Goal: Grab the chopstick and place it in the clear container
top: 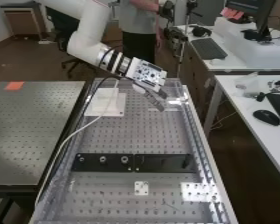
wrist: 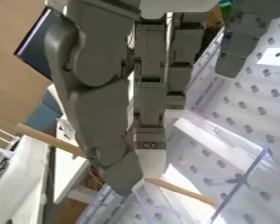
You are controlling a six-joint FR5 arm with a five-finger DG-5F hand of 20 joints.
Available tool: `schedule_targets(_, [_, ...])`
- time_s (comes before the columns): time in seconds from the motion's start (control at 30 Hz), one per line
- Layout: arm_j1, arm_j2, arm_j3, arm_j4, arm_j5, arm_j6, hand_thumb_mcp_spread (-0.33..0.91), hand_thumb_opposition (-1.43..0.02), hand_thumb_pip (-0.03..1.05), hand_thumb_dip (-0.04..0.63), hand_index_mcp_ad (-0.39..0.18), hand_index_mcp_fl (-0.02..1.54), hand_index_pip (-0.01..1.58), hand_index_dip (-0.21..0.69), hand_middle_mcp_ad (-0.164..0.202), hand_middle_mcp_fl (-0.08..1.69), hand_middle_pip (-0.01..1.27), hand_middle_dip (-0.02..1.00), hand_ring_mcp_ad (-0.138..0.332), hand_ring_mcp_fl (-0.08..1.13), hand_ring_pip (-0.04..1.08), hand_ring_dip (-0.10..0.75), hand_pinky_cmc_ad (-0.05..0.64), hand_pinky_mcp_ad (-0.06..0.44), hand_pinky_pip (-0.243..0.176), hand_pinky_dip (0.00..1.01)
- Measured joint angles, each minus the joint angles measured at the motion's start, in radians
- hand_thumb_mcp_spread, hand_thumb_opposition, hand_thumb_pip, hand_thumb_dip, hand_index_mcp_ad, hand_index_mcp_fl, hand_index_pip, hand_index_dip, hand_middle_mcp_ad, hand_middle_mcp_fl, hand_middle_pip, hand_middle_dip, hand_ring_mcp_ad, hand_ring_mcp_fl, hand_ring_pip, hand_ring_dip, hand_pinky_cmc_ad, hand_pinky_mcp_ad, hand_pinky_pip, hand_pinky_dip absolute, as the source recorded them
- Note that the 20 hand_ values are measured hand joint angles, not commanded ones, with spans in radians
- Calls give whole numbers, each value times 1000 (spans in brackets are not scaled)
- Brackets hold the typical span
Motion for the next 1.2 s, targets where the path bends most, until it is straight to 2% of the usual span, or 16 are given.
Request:
schedule_targets(0.23, [-2,-9,12,-9,-3,2,803,-1108,393,246,-152,1381,218,391,-23,1506,141,653,9,576,124,464,346,347,0,180])
schedule_targets(0.4, [-2,-10,14,-5,5,-7,803,-1108,396,246,-150,1381,218,391,-19,1506,141,656,10,571,124,464,349,344,0,180])
schedule_targets(0.5, [-3,-3,6,15,15,-4,806,-1108,396,246,-145,1381,218,391,-24,1506,141,653,24,560,120,454,349,347,0,180])
schedule_targets(0.67, [-8,13,-5,43,29,1,803,-1108,396,246,-134,1381,218,391,-21,1506,141,656,21,545,124,456,349,344,0,180])
schedule_targets(1.03, [-11,4,6,22,21,6,794,-1114,396,246,-136,1381,222,391,-24,1506,141,656,24,545,122,457,349,347,0,180])
schedule_targets(1.2, [-12,2,11,16,28,2,770,-1122,396,246,-119,1381,222,391,-21,1496,147,656,24,506,120,461,349,347,0,180])
